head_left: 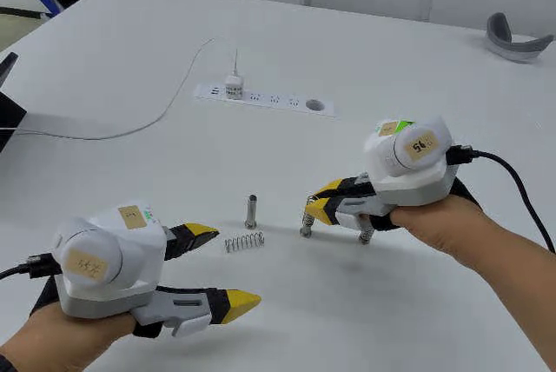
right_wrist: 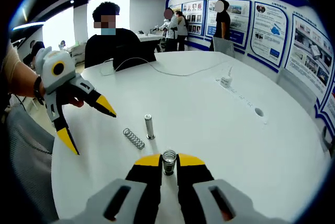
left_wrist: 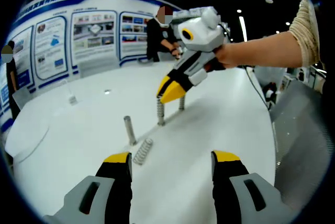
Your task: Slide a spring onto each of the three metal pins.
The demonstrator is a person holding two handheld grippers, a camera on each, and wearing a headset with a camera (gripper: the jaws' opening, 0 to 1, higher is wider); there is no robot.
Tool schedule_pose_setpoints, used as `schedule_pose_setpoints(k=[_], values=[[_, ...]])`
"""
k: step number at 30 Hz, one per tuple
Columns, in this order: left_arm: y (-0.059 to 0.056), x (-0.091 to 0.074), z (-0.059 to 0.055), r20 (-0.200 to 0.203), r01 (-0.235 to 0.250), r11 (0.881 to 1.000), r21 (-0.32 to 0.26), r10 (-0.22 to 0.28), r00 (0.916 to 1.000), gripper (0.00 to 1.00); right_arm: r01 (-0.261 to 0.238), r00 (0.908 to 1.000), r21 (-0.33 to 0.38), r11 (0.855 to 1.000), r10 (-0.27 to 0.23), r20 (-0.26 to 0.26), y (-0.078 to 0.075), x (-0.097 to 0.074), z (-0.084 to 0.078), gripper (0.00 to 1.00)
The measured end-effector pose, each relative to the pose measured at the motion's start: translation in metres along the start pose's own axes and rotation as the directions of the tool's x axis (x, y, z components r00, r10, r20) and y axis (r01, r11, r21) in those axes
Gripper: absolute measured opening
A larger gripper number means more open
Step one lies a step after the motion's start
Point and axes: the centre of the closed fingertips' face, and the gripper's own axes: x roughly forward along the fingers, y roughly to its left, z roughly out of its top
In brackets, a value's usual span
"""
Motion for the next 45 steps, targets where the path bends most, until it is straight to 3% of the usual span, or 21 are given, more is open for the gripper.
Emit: schedule_pose_setpoints(k=[23,45], values=[[0.001,0.001,-0.003,-0.004,0.0,1.0,-0.003,0.0,1.0,0.62,0.009,0.9986,0.015,1.0,-0.008,-0.052,0.002,0.012,-0.021,0.12],[0.002,0.001,-0.003,-0.006,-0.003,1.0,0.0,0.003,1.0,0.62,0.008,0.9968,0.024,1.0,-0.006,-0.079,0.008,0.006,-0.036,0.13]])
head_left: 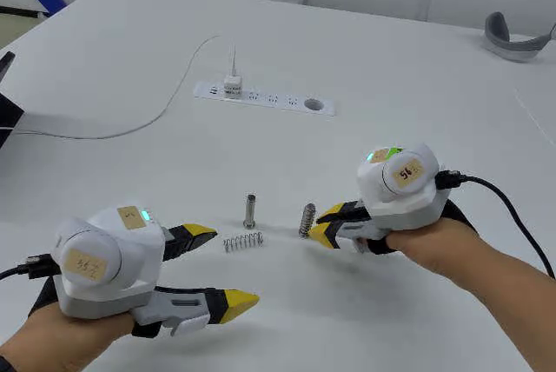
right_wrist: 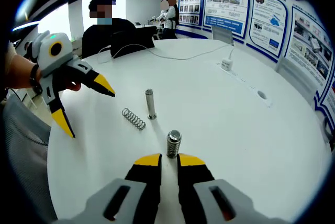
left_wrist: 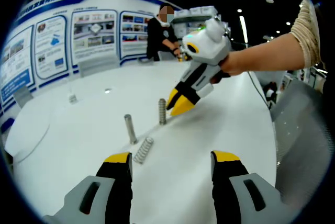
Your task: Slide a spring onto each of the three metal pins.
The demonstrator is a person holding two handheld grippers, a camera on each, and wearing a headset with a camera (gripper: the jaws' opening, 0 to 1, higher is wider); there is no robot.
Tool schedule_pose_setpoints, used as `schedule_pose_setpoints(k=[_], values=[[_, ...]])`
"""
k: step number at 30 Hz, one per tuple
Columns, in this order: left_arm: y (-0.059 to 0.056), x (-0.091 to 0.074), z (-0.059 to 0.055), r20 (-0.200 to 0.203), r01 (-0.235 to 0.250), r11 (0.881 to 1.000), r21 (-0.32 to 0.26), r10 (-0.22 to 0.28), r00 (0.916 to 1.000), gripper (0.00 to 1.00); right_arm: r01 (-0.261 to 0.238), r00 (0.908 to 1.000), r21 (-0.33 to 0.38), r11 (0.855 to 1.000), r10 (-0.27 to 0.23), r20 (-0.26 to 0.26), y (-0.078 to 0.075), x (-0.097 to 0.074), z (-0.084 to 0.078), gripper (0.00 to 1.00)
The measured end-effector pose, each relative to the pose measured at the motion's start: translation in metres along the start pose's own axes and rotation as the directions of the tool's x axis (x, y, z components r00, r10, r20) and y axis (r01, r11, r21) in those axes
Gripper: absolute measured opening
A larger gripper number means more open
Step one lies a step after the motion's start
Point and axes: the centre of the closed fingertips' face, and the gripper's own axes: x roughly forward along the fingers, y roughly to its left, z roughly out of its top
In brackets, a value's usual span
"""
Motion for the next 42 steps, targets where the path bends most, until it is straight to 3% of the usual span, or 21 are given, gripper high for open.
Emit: schedule_pose_setpoints(k=[10,26,42], values=[[0.005,0.001,0.0,-0.007,-0.002,1.0,0.007,0.002,1.0,0.6,0.001,1.0,-0.001,1.0,-0.001,-0.005,0.006,-0.005,-0.006,0.13],[0.028,0.009,0.001,-0.006,-0.032,0.999,-0.021,0.032,0.9995,0.52,0.001,1.0,0.015,1.0,-0.002,0.01,0.018,-0.012,-0.01,0.18],[0.037,0.022,-0.005,-0.041,-0.019,1.0,0.014,0.019,0.999,0.42,0.007,0.9991,0.026,1.0,-0.008,0.041,0.029,-0.022,-0.008,0.19]])
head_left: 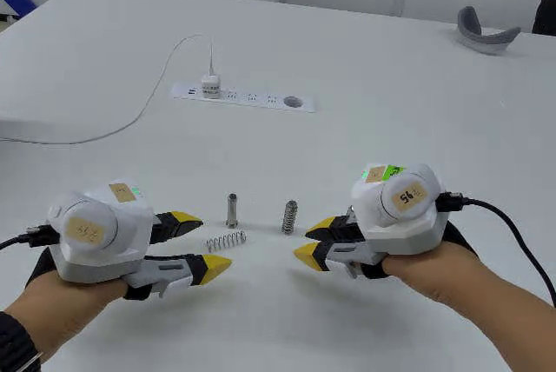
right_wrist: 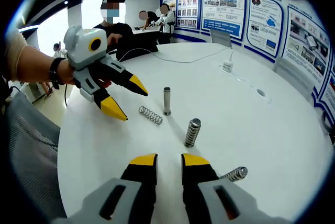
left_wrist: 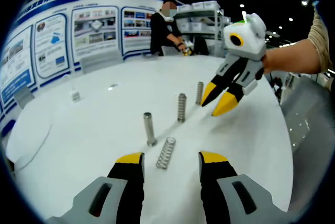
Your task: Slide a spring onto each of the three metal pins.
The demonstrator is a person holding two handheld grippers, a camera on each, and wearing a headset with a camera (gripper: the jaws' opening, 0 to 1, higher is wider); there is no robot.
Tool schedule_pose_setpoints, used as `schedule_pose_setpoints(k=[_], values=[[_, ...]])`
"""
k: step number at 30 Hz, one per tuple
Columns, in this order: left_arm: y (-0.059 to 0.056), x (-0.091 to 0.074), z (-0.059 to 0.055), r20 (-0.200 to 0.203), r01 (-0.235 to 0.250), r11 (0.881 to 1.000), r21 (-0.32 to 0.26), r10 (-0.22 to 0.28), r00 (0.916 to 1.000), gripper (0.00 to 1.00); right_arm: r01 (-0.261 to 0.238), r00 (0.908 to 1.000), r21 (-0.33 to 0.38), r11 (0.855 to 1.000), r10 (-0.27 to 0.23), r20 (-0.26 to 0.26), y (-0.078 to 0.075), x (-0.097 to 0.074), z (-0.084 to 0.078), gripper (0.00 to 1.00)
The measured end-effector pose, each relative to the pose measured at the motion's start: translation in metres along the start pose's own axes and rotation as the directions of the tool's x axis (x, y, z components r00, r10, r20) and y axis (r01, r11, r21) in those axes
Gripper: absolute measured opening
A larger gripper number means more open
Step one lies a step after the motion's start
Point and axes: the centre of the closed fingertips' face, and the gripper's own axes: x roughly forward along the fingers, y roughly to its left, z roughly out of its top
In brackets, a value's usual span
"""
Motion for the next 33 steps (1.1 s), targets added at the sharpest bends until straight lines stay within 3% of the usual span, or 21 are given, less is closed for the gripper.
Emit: schedule_pose_setpoints(k=[14,33], values=[[0.001,0.008,-0.006,-0.026,0.014,1.0,0.024,-0.014,0.9996,0.35,0.006,0.9994,0.012,1.0,-0.007,0.033,0.006,-0.008,-0.001,0.25],[0.003,0.01,-0.01,-0.043,0.017,0.999,0.033,-0.016,0.999,0.3,-0.007,0.9949,0.036,0.999,0.003,0.1,0.018,-0.016,0.003,0.4]])
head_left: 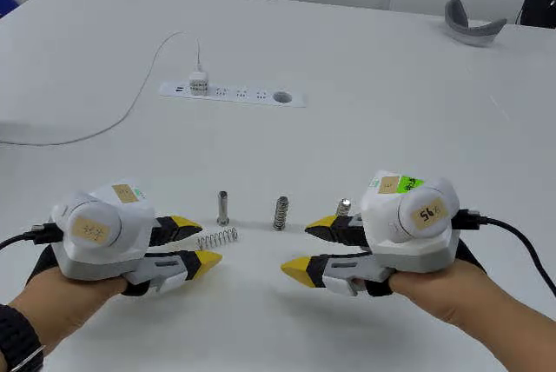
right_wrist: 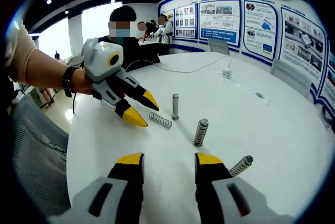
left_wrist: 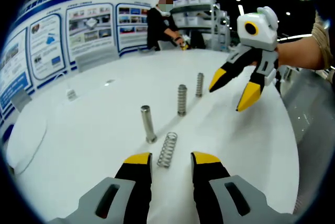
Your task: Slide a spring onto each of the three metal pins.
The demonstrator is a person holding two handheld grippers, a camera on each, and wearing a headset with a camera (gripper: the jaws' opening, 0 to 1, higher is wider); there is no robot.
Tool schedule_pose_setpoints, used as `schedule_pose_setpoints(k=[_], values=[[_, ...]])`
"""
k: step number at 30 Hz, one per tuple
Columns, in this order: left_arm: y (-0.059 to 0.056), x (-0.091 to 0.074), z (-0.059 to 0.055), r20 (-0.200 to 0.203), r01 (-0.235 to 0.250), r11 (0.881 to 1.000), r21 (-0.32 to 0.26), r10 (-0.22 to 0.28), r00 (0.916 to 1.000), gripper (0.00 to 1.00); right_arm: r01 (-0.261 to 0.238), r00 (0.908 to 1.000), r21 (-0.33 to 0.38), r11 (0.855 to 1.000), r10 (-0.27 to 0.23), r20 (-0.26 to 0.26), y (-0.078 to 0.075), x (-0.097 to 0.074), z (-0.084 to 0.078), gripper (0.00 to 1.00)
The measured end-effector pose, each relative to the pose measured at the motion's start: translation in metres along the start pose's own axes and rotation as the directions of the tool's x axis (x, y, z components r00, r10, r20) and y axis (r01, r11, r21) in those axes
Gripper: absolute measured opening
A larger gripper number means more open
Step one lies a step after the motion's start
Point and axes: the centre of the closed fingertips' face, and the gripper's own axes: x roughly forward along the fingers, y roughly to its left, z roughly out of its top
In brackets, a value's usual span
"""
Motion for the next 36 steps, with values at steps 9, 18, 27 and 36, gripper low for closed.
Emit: schedule_pose_setpoints(k=[9,18,27,36], values=[[0.0,0.003,-0.001,-0.009,0.002,1.0,0.003,-0.002,1.0,0.28,0.008,0.9997,0.007,1.0,-0.008,0.022,0.003,-0.008,0.001,0.41],[0.001,0.005,-0.002,-0.019,0.008,1.0,-0.004,-0.008,0.9998,0.26,0.014,0.9987,0.015,1.0,-0.014,0.049,0.005,-0.013,0.005,0.43],[0.0,0.006,-0.003,-0.025,0.011,1.0,0.013,-0.011,0.9996,0.19,0.018,0.9984,0.012,1.0,-0.018,0.053,0.007,-0.017,0.005,0.43],[0.001,0.007,-0.006,-0.039,0.006,0.999,0.046,-0.004,0.9992,0.12,0.019,0.9983,0.011,1.0,-0.02,0.055,0.009,-0.019,0.005,0.43]])
